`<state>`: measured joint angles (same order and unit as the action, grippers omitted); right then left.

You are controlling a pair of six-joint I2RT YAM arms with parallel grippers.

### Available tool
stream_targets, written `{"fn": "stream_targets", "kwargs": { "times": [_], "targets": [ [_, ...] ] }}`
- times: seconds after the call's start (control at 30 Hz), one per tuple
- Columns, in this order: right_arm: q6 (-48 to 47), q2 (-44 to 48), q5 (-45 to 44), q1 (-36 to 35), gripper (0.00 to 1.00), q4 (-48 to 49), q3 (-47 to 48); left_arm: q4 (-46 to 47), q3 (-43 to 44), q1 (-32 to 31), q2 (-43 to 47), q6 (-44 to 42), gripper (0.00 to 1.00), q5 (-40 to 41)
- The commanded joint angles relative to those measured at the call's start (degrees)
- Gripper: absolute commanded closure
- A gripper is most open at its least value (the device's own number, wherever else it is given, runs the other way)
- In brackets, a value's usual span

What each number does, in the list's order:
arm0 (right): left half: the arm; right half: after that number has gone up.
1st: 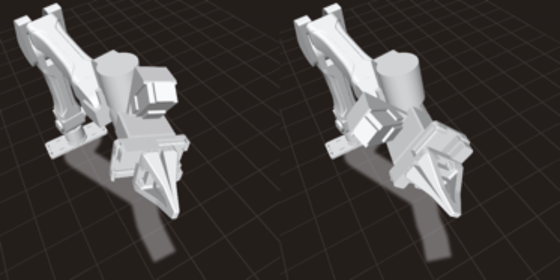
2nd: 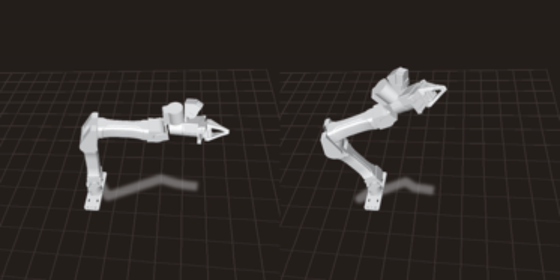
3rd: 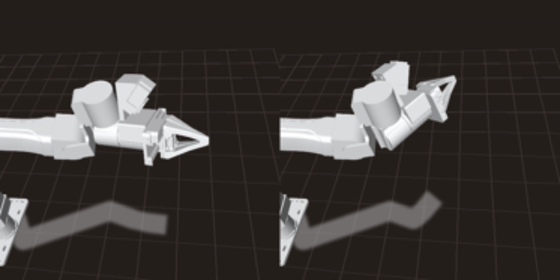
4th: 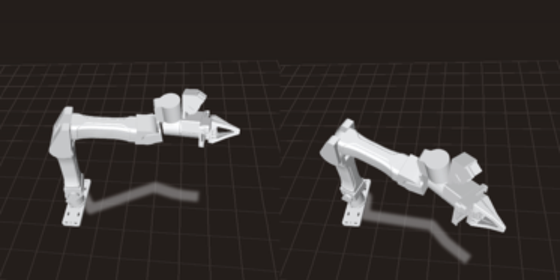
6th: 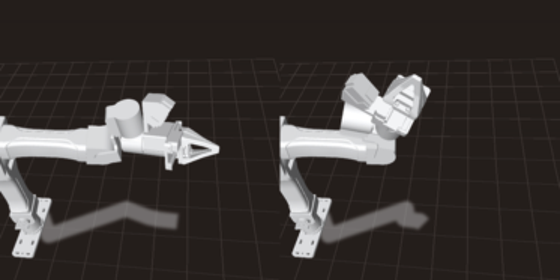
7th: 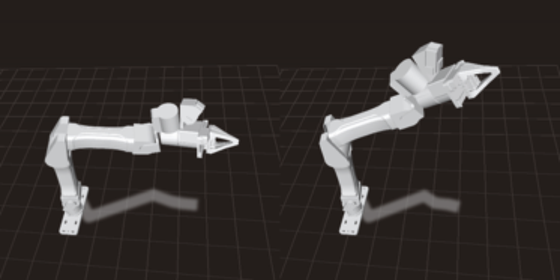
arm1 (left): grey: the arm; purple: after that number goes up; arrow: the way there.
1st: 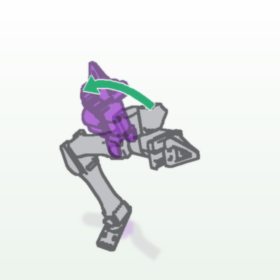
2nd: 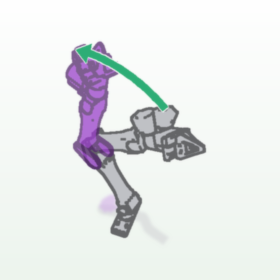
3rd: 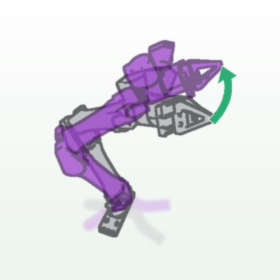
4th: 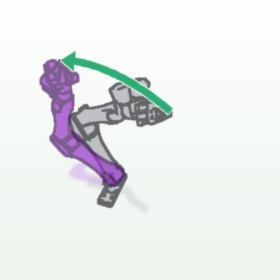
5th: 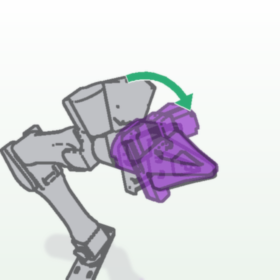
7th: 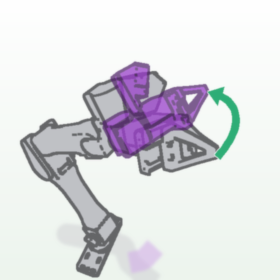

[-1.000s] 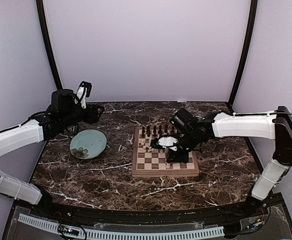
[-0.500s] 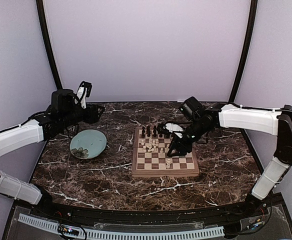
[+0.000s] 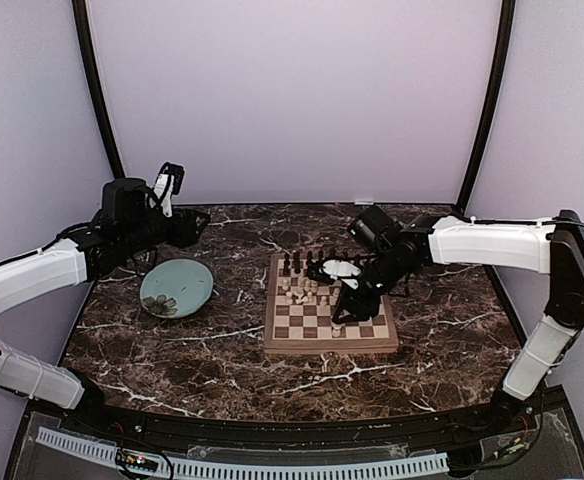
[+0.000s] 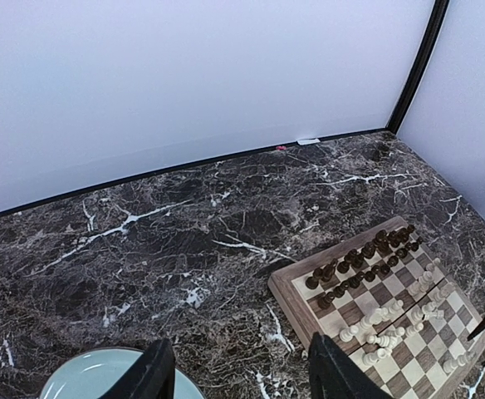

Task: Set up the chess pieces on the board
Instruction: Move the king to d1.

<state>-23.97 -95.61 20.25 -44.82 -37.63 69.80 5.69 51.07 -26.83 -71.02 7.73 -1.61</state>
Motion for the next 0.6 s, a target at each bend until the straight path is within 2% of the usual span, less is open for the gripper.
{"fn": "stream_targets", "kwargs": {
  "times": [0.0,0.1,0.4,0.57],
  "targets": [
    [0.0,-2.2,-4.0,-1.4,0.6,1.6,-0.9,0.3,0.6,0.3,1.5,-0.3,0.43,-0.8],
    [0.0,-2.9,-4.9,-1.5,0.64,1.7,-0.7,0.3,0.6,0.3,1.5,-0.3,0.43,-0.9],
    [-0.4,-3.7,-4.7,-2.0,0.88,1.6,-0.4,0.2,0.8,0.4,1.7,-0.4,0.43,-1.1],
    [-0.8,-3.7,-4.8,-3.0,0.95,1.6,0.3,0.1,0.9,0.4,1.7,-0.4,0.43,-1.3]
  ]
}}
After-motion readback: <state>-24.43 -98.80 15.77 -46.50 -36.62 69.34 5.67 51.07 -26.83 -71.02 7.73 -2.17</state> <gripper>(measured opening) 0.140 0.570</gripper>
